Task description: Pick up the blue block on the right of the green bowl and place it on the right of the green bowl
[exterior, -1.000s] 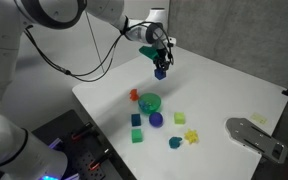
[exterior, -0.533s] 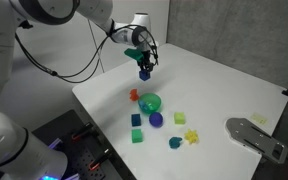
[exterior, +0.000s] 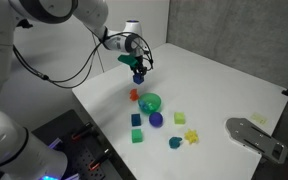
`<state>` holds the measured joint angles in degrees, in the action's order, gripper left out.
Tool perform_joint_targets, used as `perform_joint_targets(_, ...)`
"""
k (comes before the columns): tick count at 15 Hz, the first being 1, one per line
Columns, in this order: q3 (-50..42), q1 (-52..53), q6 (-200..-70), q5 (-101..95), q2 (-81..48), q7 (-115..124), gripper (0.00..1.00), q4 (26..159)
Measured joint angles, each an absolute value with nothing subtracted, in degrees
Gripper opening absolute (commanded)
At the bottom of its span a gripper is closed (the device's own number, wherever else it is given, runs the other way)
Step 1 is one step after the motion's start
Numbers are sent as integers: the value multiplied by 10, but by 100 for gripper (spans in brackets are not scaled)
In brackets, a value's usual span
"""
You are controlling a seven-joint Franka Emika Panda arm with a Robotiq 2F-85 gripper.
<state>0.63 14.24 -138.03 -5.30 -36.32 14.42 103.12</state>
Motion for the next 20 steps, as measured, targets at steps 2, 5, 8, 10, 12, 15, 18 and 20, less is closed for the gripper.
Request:
perform_joint_targets(2, 3, 142, -1392, -56, -367, 144, 28, 1035)
perform_joint_targets(5, -3, 140, -1408, -57, -378, 144, 28, 1036)
perform_joint_targets(8, -4, 134, -1416, -57, -393, 144, 28, 1036)
perform_joint_targets(10, -4, 130, -1420, -57, -404, 144, 28, 1034)
perform_joint_targets(12, -5, 130, -1427, -57, -416, 144, 28, 1031)
perform_joint_targets(15, -6, 130, -1436, -55, -432, 153, 28, 1021)
perform_joint_targets(18, -7, 130, -1440, -44, -442, 164, 79, 1008)
perform_joint_targets(20, -7, 129, -1440, -34, -444, 165, 92, 1002)
